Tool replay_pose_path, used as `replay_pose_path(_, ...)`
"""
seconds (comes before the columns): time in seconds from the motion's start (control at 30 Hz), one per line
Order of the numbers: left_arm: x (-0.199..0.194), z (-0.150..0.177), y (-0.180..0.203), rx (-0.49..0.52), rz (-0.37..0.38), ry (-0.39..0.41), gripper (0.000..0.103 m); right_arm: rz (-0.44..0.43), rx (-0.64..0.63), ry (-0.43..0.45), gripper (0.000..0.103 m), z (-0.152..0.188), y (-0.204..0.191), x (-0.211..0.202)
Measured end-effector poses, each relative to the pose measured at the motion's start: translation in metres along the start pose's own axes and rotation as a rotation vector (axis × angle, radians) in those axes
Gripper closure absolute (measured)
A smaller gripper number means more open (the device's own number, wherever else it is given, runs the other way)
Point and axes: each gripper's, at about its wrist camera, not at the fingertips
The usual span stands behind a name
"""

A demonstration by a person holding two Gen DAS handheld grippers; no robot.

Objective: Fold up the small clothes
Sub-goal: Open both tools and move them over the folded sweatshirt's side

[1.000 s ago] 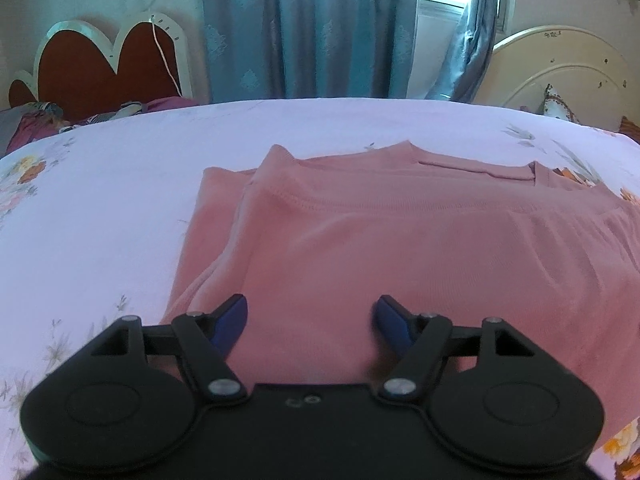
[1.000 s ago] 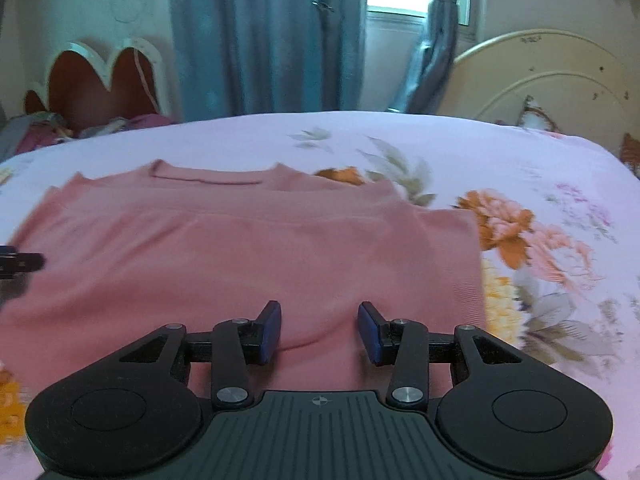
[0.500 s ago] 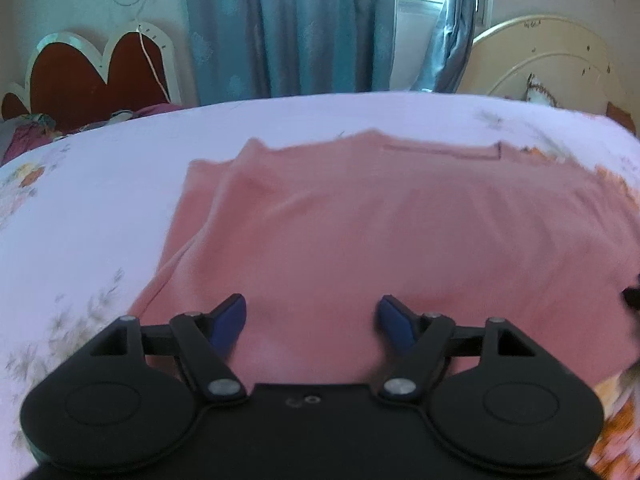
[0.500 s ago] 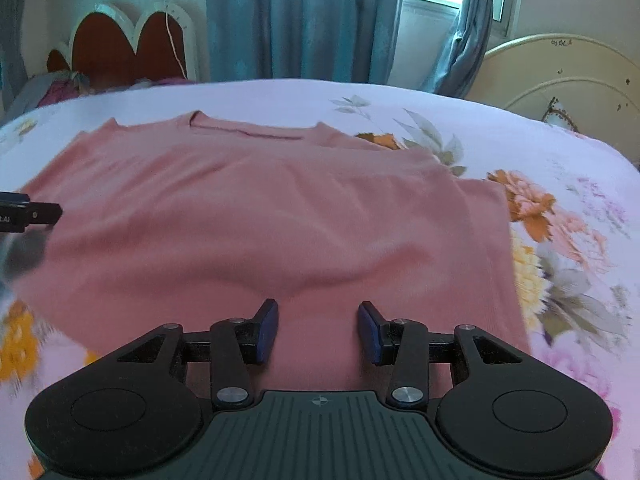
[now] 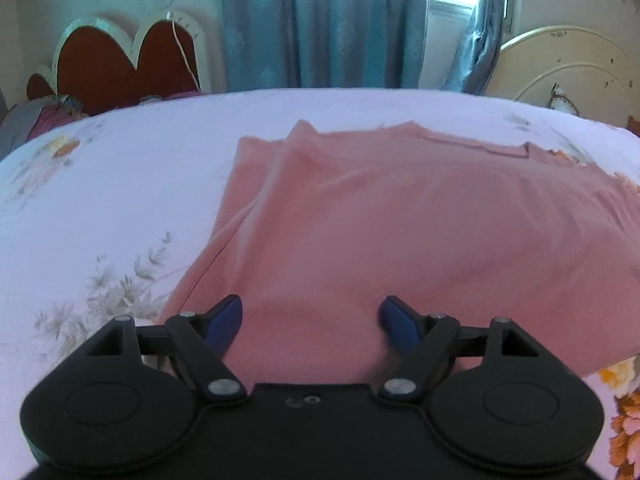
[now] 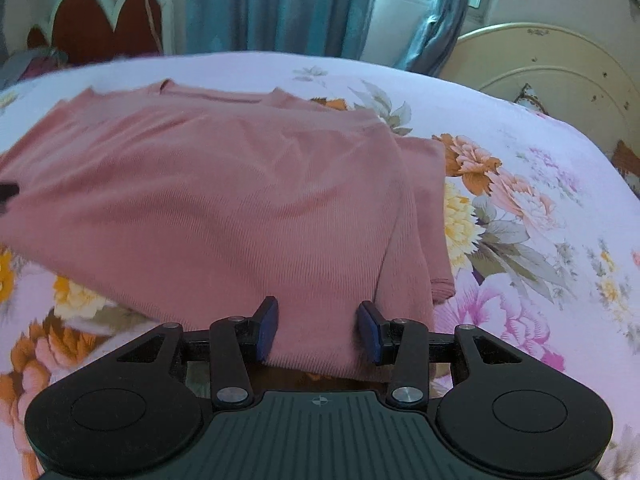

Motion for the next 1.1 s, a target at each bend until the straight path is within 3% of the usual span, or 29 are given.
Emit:
replay_pose_path(0.07,0.005,0.006,-0.002,0.027,-0.005,-0.013,0.023,0.002,-0.001,-0.025,0.060,-0.003,-0.001,0.000)
replay_pose_path(0.1,0.005,0.008,-0.008,-0.010,0.014,-0.007,0.023,0.005,0.009,-0.033,0.060,-0.006,-0.002,-0.002)
replay_pose_path(0.2,0.002,0.005,-0.013,-0.029,0.019,-0.018,0.025,-0.041,0.080,0.020,0.060,-0.016,-0.009,-0.018)
replay_pose_path(0.3,-0.004,0.002,-0.013,-0.037,0.036,-0.022,0.026,-0.077,0.073,0.069,0.060,-0.028,-0.035,-0.025)
replay_pose_path(0.63,-0.005,-0.004,-0.009,-0.029,0.073,-0.005,0.025,-0.145,0.038,0.106,0.060,-0.066,-0.116,0.004)
replay_pose_path(0.77,0.008,0.001,-0.012,-0.028,0.070,-0.038,0.023,-0.116,0.038,0.121,0.060,-0.081,-0.131,0.023)
replay_pose_path(0.9,0.007,0.006,-0.014,-0.012,0.080,-0.023,0.022,-0.073,-0.015,0.039,0.060,-0.063,-0.139,0.046)
replay_pose_path(1.0,0.005,0.008,-0.017,-0.011,0.092,-0.022,0.022,-0.047,-0.060,0.086,0.060,-0.040,-0.140,0.037)
replay_pose_path(1.1,0.001,0.008,-0.021,-0.010,0.101,-0.029,0.022,-0.045,-0.078,0.076,0.060,-0.033,-0.139,0.032)
Point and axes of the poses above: each gripper's, at about its wrist camera, not at the fingertips, and x roughly the way its jaws point, y to its right, z to its underside, and after that the axes turned 7 degrees about x, right-handed
